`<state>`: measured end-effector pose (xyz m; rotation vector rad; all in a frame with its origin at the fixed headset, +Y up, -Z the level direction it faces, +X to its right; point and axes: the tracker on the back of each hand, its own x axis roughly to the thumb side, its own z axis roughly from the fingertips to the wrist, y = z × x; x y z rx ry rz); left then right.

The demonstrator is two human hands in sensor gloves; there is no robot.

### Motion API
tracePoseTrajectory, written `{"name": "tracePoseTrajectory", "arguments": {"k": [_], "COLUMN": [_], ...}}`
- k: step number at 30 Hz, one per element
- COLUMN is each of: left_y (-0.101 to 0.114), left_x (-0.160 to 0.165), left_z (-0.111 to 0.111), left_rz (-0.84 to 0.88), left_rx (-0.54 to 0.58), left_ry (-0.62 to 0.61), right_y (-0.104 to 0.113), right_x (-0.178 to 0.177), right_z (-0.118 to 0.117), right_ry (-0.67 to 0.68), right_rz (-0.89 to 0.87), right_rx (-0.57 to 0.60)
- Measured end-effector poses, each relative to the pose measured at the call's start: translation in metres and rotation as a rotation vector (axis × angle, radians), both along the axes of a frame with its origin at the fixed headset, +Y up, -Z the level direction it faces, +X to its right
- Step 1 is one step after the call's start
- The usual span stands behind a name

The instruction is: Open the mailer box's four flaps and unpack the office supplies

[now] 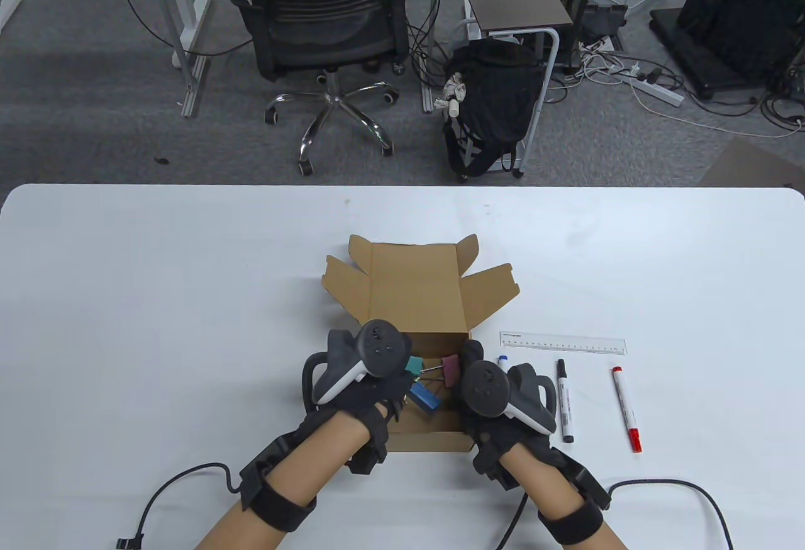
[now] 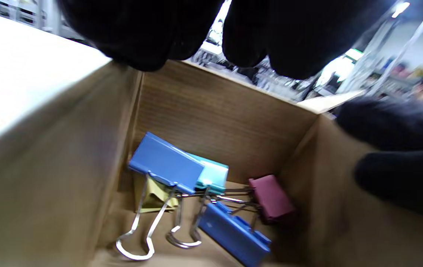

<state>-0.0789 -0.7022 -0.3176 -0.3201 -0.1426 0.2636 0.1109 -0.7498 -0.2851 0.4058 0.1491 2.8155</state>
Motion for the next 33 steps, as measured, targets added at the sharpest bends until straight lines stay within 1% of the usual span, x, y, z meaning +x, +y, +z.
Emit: {"name": "tracePoseTrajectory", "arguments": {"k": [1,2,3,4,5,7,9,10,11,14,16,18,19,21,25,27,29,32,33], "left_y": [0.001,-0.001,-0.004,-0.007,-0.014,-0.027,-0.042,-0.045,-0.051,-0.060,-0.061,-0.064,-0.069,-0.072,-0.073,-0.070,-0.065,-0.067,-0.071], "left_x": [0.002,0.007,0.012,0.015,0.021,0.029,0.038,0.042,0.046,0.051,0.055,0.058,0.060,0.061,0.063,0.063,0.063,0.063,0.064], "left_z": [-0.004,-0.012,-0.018,-0.020,-0.023,-0.026,-0.028,-0.029,-0.030,-0.033,-0.032,-0.027,-0.024,-0.019,-0.013,-0.013,-0.014,-0.012,-0.008], "left_rz": [-0.047,-0.091,-0.109,-0.120,-0.138,-0.228,-0.342,-0.376,-0.418,-0.493,-0.519,-0.517,-0.504,-0.544,-0.549,-0.513,-0.482,-0.455,-0.440], "left_rx": [-0.008,-0.046,-0.127,-0.173,-0.245,-0.311,-0.334,-0.375,-0.421,-0.512,-0.505,-0.496,-0.522,-0.582,-0.531,-0.527,-0.498,-0.560,-0.597], "left_ry": [0.029,0.044,0.042,0.049,0.060,0.066,0.040,0.016,0.019,0.013,0.015,-0.022,-0.065,-0.078,-0.113,-0.125,-0.130,-0.143,-0.169], "right_y": [0.000,0.000,0.000,0.000,0.000,0.000,0.000,0.000,0.000,0.000,-0.001,0.000,0.000,-0.001,-0.001,-0.001,-0.001,-0.001,-0.001], "right_x": [0.000,0.000,0.000,0.000,0.000,0.000,0.000,0.000,0.000,0.000,0.000,0.000,0.000,0.000,0.000,-0.001,-0.001,-0.001,-0.001], "right_z": [0.000,0.000,0.000,0.000,0.000,0.000,0.000,0.000,-0.001,0.000,0.000,0.000,0.000,0.000,0.000,0.000,0.000,0.000,0.000], "right_ry": [0.000,0.000,0.000,0.000,0.001,0.002,0.004,0.004,0.004,0.001,-0.001,-0.005,-0.007,-0.008,-0.014,-0.016,-0.015,-0.016,-0.016], "right_rz": [-0.002,-0.002,-0.003,-0.004,-0.005,-0.005,-0.006,-0.007,-0.010,-0.006,-0.011,-0.006,-0.004,-0.004,-0.009,-0.008,-0.011,-0.009,-0.010], "right_rx": [0.001,0.001,0.001,0.002,0.002,0.002,0.002,0.002,0.004,0.008,0.007,0.010,0.012,0.016,0.018,0.019,0.022,0.023,0.024]}}
